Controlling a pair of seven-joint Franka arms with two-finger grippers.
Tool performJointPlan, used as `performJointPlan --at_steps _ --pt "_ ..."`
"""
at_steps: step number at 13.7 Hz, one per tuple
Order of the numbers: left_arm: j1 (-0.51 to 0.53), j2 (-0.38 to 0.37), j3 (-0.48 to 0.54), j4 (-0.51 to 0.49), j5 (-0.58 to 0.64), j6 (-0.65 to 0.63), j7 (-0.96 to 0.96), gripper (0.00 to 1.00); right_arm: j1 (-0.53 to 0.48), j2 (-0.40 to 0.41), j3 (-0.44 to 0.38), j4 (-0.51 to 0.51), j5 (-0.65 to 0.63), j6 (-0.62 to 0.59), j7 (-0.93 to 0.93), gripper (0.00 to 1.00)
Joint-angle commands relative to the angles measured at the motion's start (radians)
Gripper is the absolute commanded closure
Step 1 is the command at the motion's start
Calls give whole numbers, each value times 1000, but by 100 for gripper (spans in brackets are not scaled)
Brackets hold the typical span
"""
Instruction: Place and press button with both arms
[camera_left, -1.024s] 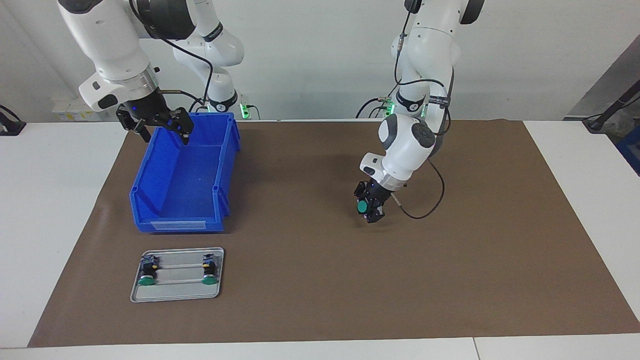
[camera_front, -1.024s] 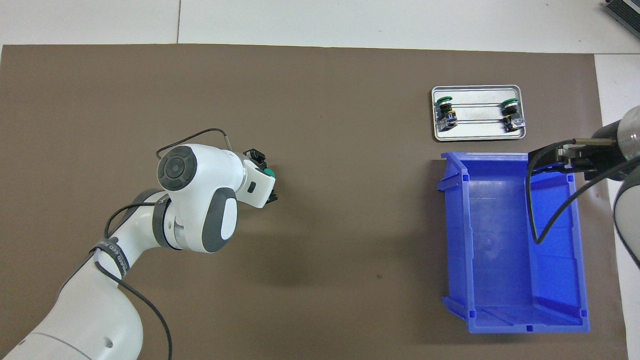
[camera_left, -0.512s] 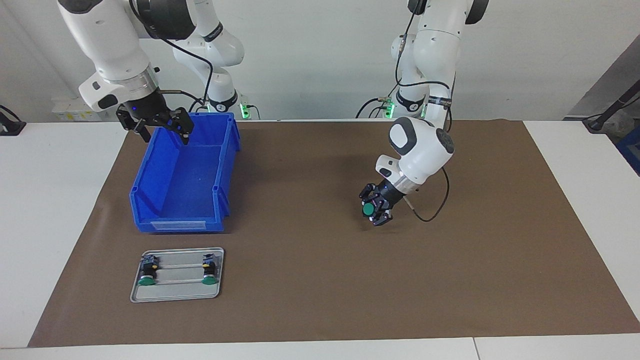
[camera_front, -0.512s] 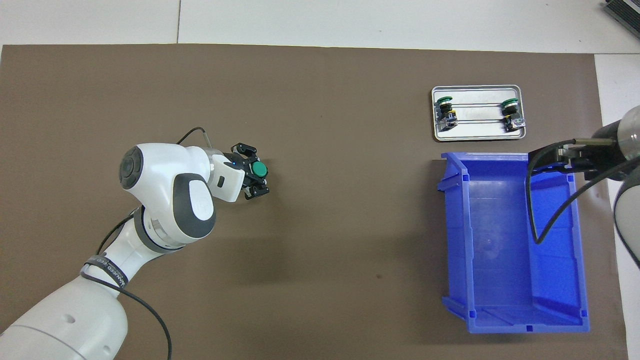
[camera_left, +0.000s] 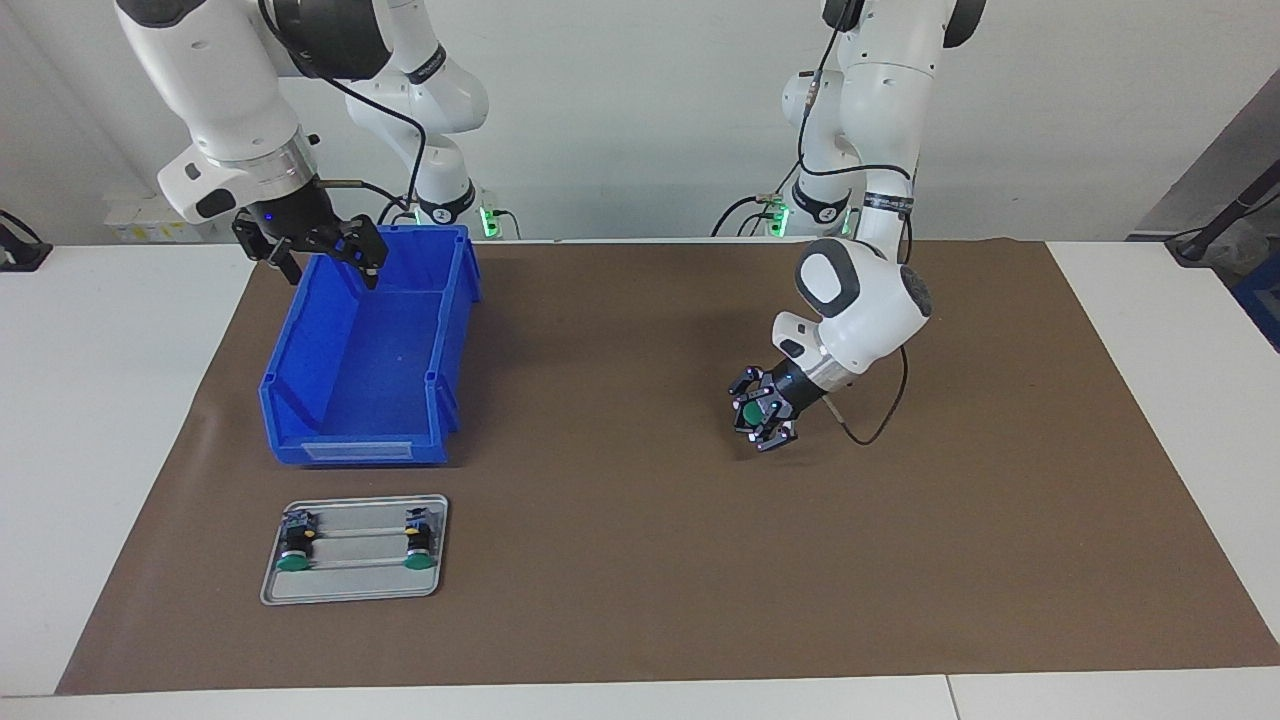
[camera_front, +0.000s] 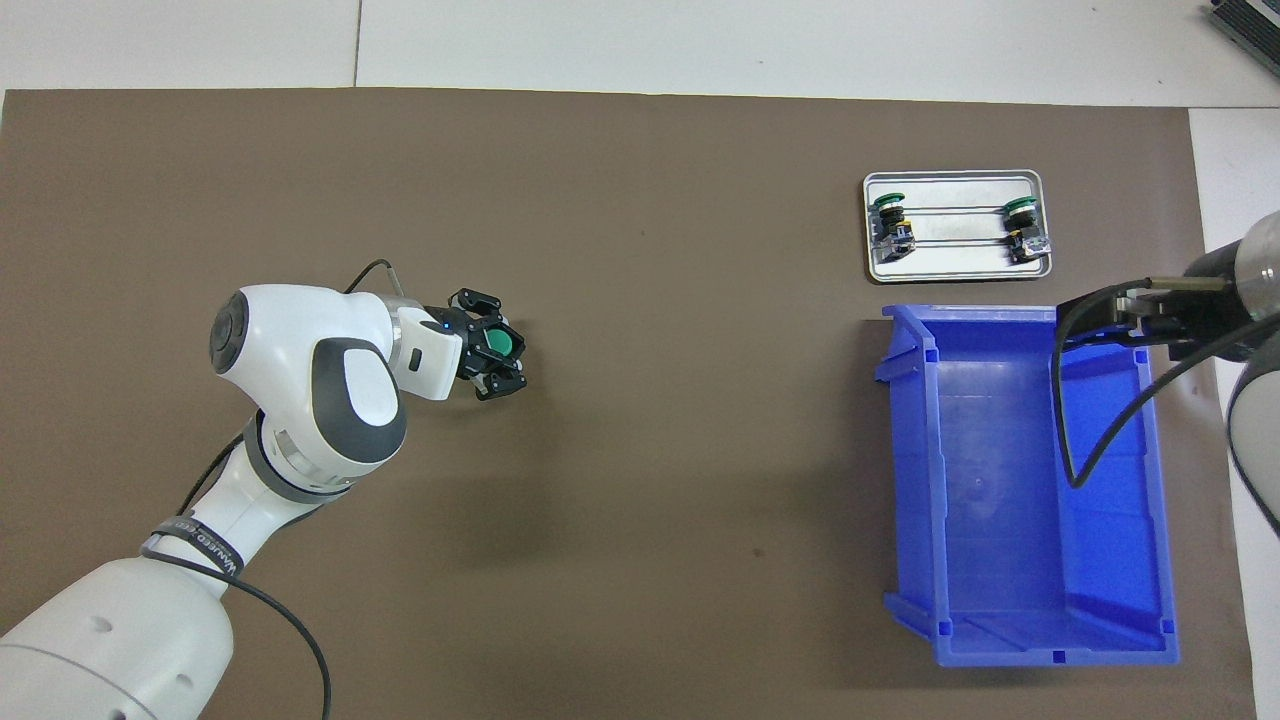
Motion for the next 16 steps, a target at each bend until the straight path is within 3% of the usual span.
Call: performJointPlan --at_steps 1,6,10,16 --pt "2 -26 -8 -25 -27 -17 59 89 -11 -27 9 -32 16 17 -18 0" --pt "1 -45 -8 -72 -27 -32 96 88 -11 -27 9 -32 16 17 -18 0" --pt "12 -59 -6 -76 -27 -100 108 85 -11 -27 9 -32 16 17 -18 0" --pt "19 -62 -5 -76 -29 -101 116 82 -11 -27 9 -32 16 17 -18 0"
